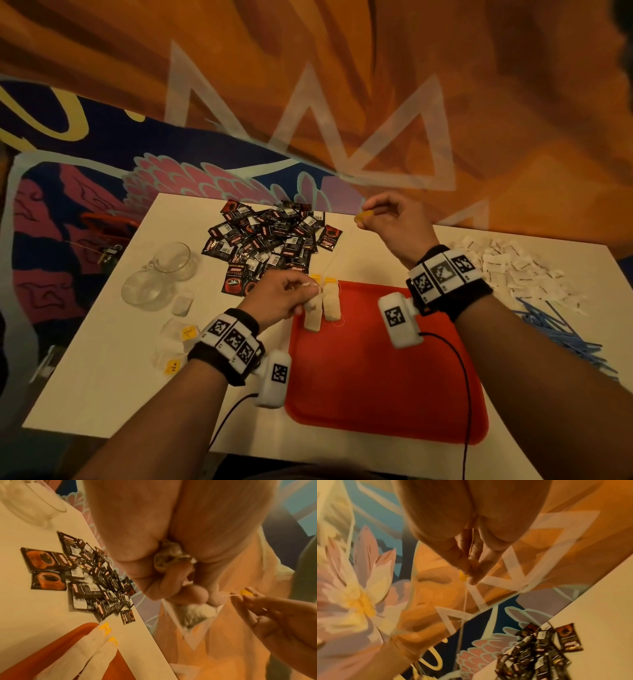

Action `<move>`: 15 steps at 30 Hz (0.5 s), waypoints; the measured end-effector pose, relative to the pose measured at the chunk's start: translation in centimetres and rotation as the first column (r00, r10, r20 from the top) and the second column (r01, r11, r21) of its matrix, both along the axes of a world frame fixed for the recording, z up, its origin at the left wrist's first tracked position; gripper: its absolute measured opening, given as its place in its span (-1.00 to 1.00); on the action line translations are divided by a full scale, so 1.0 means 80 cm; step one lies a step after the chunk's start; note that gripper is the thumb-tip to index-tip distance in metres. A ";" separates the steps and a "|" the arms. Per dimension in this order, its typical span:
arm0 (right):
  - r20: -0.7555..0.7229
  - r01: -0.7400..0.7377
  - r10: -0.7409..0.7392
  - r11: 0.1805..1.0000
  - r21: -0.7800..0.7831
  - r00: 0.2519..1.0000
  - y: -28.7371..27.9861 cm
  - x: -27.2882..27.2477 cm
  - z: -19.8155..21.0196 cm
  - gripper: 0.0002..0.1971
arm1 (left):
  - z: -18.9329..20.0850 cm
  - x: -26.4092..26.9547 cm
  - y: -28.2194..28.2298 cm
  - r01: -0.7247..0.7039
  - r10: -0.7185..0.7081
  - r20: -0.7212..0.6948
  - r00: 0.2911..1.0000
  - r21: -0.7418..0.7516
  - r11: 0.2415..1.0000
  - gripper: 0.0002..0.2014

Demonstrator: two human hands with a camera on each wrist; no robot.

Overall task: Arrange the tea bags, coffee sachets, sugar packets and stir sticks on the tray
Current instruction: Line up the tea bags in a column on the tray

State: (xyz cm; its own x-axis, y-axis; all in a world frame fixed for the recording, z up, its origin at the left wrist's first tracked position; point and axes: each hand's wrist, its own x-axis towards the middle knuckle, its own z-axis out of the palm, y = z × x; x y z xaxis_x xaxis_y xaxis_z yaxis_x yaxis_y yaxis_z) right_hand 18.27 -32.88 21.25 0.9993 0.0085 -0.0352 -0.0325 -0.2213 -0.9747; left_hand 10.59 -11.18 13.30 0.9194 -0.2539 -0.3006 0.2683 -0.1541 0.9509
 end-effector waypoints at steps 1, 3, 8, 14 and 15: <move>0.017 -0.045 0.047 0.996 -0.075 0.999 -0.003 0.000 -0.003 -0.72 | 0.003 0.001 0.002 0.049 -0.049 -0.005 0.999 0.029 0.998 -0.93; 0.021 -0.137 0.145 0.966 -0.220 0.989 -0.009 0.000 -0.010 -0.72 | 0.012 0.004 0.003 0.197 -0.195 -0.027 0.980 0.105 0.975 -0.92; -0.029 -0.202 0.204 0.921 -0.332 0.978 -0.020 -0.005 -0.023 -0.84 | 0.032 0.007 -0.003 0.389 -0.386 -0.050 0.921 0.172 0.905 -0.90; -0.013 -0.071 0.071 0.929 -0.362 0.997 -0.029 -0.007 -0.044 -0.82 | 0.055 0.007 -0.015 0.335 -0.338 0.029 0.941 0.077 0.939 -0.85; -0.016 -0.060 0.058 0.919 -0.389 0.998 -0.029 -0.010 -0.051 -0.79 | 0.058 0.008 -0.018 0.275 -0.275 0.045 0.960 0.005 0.961 -0.86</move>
